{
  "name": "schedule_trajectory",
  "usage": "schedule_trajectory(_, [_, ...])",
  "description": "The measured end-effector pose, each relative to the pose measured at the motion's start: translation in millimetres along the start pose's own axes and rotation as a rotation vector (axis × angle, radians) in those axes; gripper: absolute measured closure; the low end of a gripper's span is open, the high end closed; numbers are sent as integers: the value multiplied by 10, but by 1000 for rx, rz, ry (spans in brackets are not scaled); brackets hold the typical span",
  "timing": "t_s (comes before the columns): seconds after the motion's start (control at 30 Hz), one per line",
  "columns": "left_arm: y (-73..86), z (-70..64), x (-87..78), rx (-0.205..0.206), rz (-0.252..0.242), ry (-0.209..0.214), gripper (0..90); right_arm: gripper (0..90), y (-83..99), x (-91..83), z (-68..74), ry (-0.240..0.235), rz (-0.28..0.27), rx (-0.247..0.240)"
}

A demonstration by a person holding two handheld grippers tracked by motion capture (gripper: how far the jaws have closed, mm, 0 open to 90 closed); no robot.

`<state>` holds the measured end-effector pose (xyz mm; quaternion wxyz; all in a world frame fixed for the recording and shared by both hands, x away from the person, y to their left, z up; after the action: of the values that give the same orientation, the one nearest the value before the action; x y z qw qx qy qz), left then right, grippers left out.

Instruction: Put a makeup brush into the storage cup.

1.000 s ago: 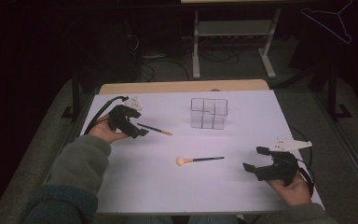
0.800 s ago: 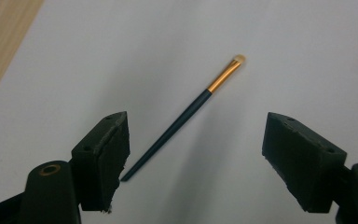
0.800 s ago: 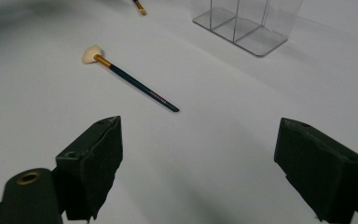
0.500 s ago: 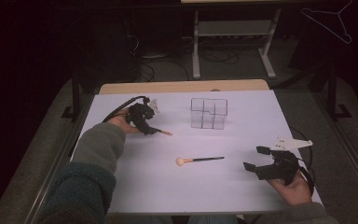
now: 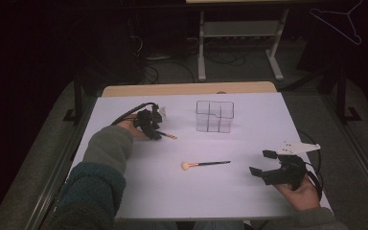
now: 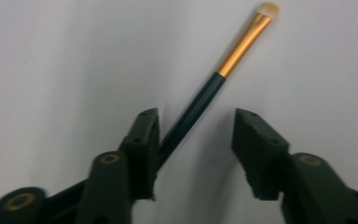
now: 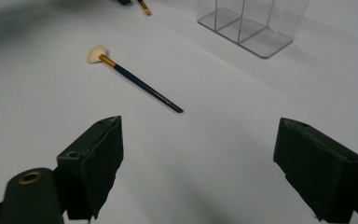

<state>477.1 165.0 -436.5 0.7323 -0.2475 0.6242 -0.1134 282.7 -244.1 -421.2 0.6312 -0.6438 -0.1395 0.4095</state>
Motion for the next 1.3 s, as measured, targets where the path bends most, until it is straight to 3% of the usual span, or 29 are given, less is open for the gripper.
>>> schedule_trajectory(0.17, [-61, 2, 24, -13, 56, 62, 687, 151, 4, 3, 3, -6, 1, -5])
schedule_trajectory(0.2, [-71, 1, 32, -25, 65, 80, 750, 152, 8, 5, 0, -7, 2, -9])
schedule_trajectory(0.3, [-107, -9, 40, 0, 102, 102, 791, 152, 10, 4, 1, -8, 2, -11])
schedule_trajectory(0.5, [-124, -30, 45, 2, 116, 88, 834, 154, 16, -2, 8, -9, 5, -8])
schedule_trajectory(0.7, [-125, -56, 17, -30, 139, 85, 835, 159, 16, 6, 19, -14, 7, -6])
schedule_trajectory(0.87, [-141, -92, -111, -74, 93, 85, 835, 159, 16, 22, 21, -20, 7, -6])
schedule_trajectory(1.1, [-259, -235, -318, -73, 24, 85, 835, 159, -12, 32, 51, -26, 2, -11])
schedule_trajectory(1.3, [-210, -324, -424, -100, -24, 85, 835, 159, -19, 31, 64, -30, 3, -5])
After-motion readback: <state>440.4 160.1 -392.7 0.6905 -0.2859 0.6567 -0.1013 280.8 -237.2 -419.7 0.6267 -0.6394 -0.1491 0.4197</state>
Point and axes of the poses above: each handheld gripper's, and its own axes: x roughly forward along the jaws, y roughly out of its underside, z roughly to its left, the point moved 2 cm from there along x, roughly forward along the jaws, and after that the axes turned 15 degrees about -z, right-handed, at the moved point
